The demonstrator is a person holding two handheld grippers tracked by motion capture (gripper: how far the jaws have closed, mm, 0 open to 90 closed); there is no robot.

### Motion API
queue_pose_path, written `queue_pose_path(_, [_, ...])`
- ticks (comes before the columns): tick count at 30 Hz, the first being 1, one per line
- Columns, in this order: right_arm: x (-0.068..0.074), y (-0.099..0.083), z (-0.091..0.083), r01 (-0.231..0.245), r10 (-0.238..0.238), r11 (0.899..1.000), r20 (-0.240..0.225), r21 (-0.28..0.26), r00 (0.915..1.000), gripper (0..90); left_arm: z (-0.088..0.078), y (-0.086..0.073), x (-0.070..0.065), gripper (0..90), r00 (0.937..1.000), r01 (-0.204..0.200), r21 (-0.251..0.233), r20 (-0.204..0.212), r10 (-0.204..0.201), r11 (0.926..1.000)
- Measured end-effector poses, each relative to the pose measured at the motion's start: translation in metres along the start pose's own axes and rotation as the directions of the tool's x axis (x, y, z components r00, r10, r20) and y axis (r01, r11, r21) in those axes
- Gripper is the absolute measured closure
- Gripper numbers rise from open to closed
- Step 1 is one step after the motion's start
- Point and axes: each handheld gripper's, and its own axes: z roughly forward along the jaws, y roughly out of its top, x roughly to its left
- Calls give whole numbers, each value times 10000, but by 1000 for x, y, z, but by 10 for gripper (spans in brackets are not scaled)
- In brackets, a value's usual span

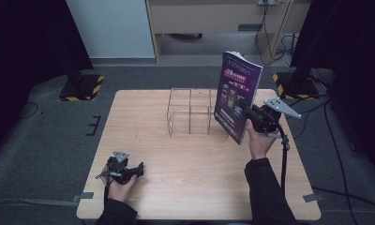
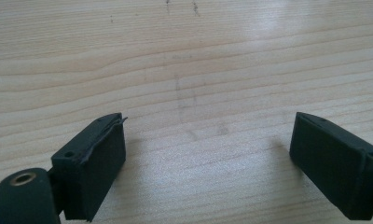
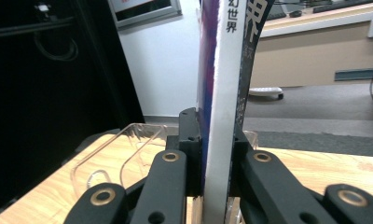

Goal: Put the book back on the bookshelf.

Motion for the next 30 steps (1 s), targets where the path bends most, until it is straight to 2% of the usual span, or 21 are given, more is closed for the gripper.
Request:
queue_pose_path(15, [1, -20, 20, 273, -290, 9992, 580, 302, 9979, 829, 0, 0, 0, 94, 10000, -3, -8, 14, 3, 10000])
queue_pose_path(21, [0, -30, 24, 279, -302, 9990, 662, 343, 9974, 829, 0, 0, 0, 94, 10000, -21, -9, 3, 21, 10000])
queue_pose_path(30, [2, -41, 29, 544, -579, 9973, 727, 493, 9957, 829, 0, 0, 0, 93, 10000, -3, -8, 8, 3, 10000])
